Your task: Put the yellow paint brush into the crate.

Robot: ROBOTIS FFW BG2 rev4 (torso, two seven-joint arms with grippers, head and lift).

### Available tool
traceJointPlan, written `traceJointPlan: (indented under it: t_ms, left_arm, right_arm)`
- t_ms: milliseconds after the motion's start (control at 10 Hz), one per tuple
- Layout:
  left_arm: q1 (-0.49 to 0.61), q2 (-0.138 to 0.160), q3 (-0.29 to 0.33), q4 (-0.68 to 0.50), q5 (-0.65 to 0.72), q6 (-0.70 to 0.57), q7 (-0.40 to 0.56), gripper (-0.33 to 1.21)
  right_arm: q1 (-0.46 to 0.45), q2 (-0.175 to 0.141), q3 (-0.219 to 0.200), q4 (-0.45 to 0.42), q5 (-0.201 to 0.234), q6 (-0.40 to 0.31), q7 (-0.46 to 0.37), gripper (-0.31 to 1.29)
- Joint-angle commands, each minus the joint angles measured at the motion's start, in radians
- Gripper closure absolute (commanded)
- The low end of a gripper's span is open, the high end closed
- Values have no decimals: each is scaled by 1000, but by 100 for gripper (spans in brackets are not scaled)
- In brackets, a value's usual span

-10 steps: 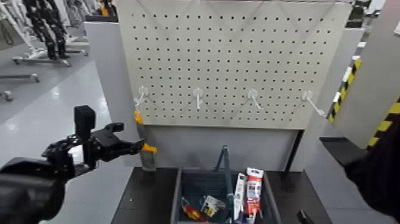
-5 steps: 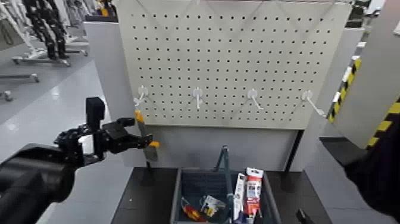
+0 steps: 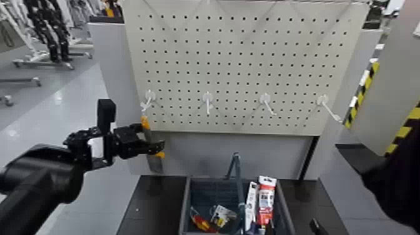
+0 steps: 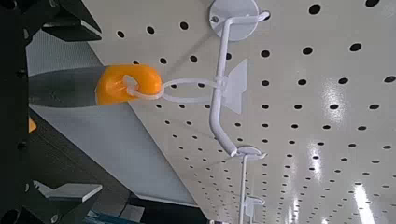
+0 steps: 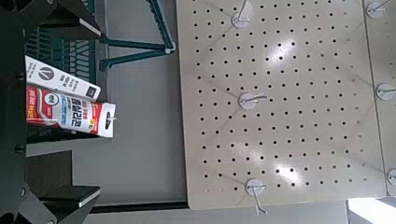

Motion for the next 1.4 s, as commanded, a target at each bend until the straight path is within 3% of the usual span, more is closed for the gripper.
traceJointPlan:
  t_ms: [100,200,400,1100,1400]
  left_arm:
    - [-20,-2,-9,19,9,-4,-2,92]
    - [-20,-1,-8,17,12,-3,0,93]
    - [-20,-2,-8,10,14,4,10,114]
    - [19,-2,23,-47,11,13,18,114]
    - [101,-7,93,-196,8,57,46,114]
  right_arm:
    - [-2,0,0,0,-1,1,0,13]
    - [2,2,-1,0,1,0,0,13]
    - [3,2,-1,-2,-1,0,0,13]
    - [5,3,-3,-3,-1,0,0,13]
    - [5,3,-3,-3,-1,0,0,13]
